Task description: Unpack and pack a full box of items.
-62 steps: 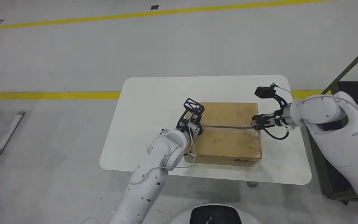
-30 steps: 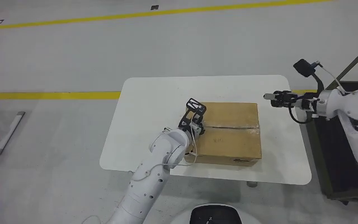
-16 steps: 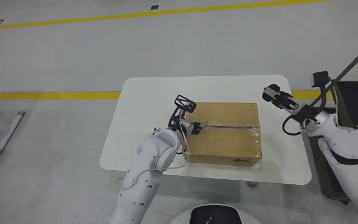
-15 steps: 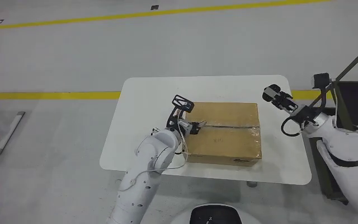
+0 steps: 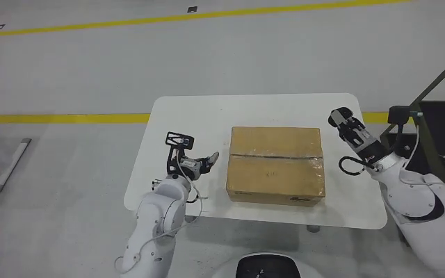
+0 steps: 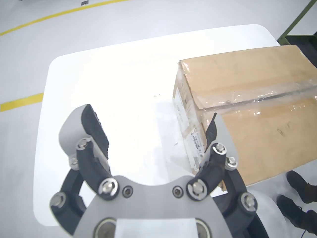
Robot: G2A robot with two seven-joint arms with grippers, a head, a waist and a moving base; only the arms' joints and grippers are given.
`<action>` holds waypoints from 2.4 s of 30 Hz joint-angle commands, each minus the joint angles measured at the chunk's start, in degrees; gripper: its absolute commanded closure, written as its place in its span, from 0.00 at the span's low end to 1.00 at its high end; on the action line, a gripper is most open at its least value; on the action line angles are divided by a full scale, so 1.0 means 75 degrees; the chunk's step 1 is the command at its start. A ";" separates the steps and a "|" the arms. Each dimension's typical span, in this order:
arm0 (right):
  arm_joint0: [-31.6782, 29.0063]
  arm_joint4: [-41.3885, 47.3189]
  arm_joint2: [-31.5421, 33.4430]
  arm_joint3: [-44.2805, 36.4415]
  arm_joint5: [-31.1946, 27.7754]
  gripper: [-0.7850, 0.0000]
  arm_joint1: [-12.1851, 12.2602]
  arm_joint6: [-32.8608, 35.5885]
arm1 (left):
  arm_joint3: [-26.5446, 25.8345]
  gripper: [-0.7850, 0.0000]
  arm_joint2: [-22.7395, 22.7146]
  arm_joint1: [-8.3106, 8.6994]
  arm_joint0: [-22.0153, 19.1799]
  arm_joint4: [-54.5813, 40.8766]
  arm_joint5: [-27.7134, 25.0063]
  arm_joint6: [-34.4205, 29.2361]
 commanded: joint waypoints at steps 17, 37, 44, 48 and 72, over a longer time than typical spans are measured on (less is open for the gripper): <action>0.1867 -0.3487 -0.4260 0.1183 0.1146 1.00 -0.0936 -0.1094 | -0.0167 0.00 -0.0284 0.0015 0.0181 0.0117 0.0462 0.0581; 0.0880 -0.2963 -0.3342 0.1561 0.1647 1.00 -0.0987 -0.1093 | -0.0167 0.00 -0.0284 0.0015 0.0181 0.0117 0.0462 0.0581; 0.0183 -0.2734 -0.2404 0.0896 0.1632 1.00 -0.0847 -0.1073 | -0.0167 0.00 -0.0284 0.0015 0.0181 0.0117 0.0462 0.0581; -0.0216 -0.2616 -0.1828 0.0709 0.1753 1.00 -0.0769 -0.0911 | -0.0167 0.00 -0.0284 0.0015 0.0181 0.0117 0.0462 0.0581; -0.0893 -0.2093 -0.0338 0.1600 0.0959 1.00 -0.0737 -0.1188 | -0.0252 0.00 -0.0056 0.0056 0.0556 -0.0132 -0.0484 0.0949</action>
